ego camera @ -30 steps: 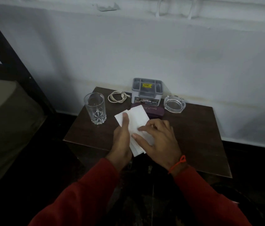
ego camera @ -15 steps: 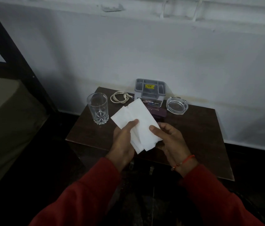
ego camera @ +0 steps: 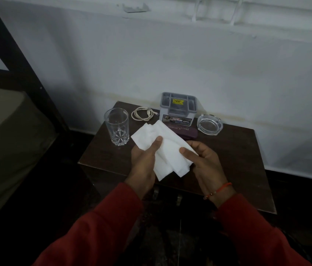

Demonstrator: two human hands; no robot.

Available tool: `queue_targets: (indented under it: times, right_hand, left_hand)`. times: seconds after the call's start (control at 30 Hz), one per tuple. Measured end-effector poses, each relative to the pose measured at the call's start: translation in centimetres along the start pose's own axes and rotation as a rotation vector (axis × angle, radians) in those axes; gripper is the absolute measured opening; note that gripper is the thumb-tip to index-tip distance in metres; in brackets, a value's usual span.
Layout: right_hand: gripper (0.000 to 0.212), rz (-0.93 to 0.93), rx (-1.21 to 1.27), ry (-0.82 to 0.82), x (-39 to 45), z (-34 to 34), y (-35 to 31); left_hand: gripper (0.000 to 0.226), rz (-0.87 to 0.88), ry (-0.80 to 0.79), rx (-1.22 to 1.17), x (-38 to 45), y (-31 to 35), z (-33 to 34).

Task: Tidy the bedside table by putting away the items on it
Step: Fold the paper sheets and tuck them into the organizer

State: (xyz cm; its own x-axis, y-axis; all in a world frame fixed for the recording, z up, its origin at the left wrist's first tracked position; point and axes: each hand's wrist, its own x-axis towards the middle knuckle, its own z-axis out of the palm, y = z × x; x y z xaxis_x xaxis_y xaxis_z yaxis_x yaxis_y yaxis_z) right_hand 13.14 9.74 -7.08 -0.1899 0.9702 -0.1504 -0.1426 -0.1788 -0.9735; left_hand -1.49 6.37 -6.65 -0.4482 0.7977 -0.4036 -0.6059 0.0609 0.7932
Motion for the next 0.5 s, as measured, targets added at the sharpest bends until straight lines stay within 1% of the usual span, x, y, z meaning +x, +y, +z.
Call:
queue_targets:
  times: [0.1,0.23,0.3,0.37,0.43,0.5]
  right_hand:
    - [0.014,0.029,0.145,0.042,0.25,0.22,0.09]
    - [0.010,0.058,0.279,0.076,0.46,0.27,0.08]
    - [0.011,0.049,0.297,0.063,0.41,0.32,0.00]
    - [0.020,0.061,0.296,0.030,0.18,0.44,-0.15]
    - [0.028,0.095,0.228,-0.007,-0.13,0.58,-0.10]
    - [0.021,0.092,0.178,0.032,-0.29,0.63,-0.07]
  left_hand:
    - [0.023,-0.038,-0.045,-0.034,-0.14,0.30,0.07]
    - [0.021,-0.053,-0.042,-0.094,-0.42,0.54,0.37]
    - [0.018,-0.033,-0.044,-0.094,-0.61,0.54,0.58]
    - [0.017,-0.008,-0.021,-0.074,-0.63,0.41,0.65]
    - [0.022,-0.011,0.006,-0.083,-0.69,0.39,0.60]
    - [0.028,-0.025,0.005,-0.110,-0.74,0.45,0.55]
